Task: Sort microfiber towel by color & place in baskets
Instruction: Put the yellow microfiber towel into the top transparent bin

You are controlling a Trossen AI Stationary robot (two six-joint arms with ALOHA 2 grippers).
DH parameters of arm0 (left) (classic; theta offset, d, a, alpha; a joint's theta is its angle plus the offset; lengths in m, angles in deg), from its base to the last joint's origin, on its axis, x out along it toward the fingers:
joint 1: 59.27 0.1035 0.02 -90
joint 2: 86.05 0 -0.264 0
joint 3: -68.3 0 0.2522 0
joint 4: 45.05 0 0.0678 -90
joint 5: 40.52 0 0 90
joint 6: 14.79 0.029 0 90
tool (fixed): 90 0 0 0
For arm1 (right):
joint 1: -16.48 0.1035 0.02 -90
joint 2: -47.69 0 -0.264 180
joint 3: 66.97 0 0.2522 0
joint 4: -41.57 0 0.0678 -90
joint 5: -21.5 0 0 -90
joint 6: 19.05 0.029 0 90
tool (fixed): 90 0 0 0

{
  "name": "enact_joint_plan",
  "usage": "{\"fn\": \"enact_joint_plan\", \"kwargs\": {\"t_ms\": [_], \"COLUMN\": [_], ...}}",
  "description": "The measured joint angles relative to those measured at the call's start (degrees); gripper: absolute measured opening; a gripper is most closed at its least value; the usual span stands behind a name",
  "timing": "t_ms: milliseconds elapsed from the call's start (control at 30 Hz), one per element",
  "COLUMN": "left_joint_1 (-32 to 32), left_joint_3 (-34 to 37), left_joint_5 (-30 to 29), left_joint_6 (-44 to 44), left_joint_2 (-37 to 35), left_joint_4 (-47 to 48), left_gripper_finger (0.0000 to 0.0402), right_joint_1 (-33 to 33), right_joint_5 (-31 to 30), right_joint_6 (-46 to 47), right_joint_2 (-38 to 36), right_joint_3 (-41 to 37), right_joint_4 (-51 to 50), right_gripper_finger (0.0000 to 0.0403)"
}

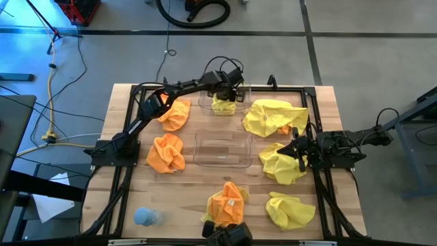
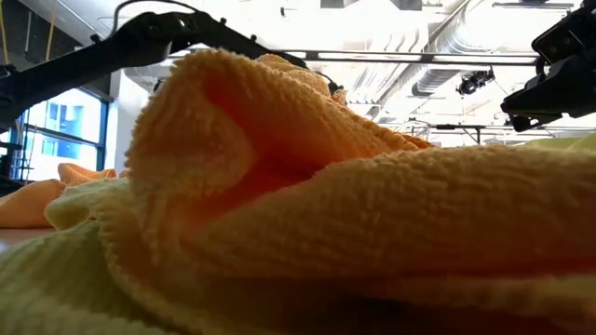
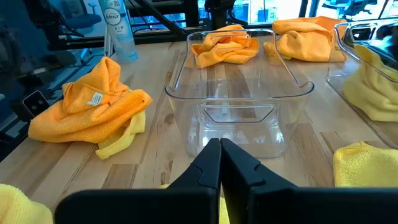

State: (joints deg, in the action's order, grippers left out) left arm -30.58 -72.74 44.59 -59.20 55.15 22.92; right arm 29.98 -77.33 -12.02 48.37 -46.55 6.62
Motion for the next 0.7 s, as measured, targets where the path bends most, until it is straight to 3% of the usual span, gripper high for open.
{"fn": "enact_joint_plan", "kwargs": {"t_ms": [467, 567, 700], "left_joint_1": [-1.2, -2.0, -2.2], "left_joint_3": [-0.2, -0.2, -0.3], "left_joint_5": [3.5, -0.9, -13.8], "left_joint_6": [1.6, 1.6, 1.6], "left_joint_2": [-4.9, -7.2, -8.8], "left_joint_4": [2.0, 1.3, -1.7], "left_gripper_finger": [0.0105, 0.0105, 0.0105], "right_joint_1": [0.0, 0.0, 0.0], "right_joint_5": [0.0, 0.0, 0.0], "right_joint_6": [0.0, 0.0, 0.0], "right_joint_2": [0.0, 0.0, 0.0], "right_joint_3": [0.0, 0.0, 0.0], "right_joint_4": [0.0, 0.0, 0.0], "right_gripper_finger": [0.0, 0.0, 0.0]}}
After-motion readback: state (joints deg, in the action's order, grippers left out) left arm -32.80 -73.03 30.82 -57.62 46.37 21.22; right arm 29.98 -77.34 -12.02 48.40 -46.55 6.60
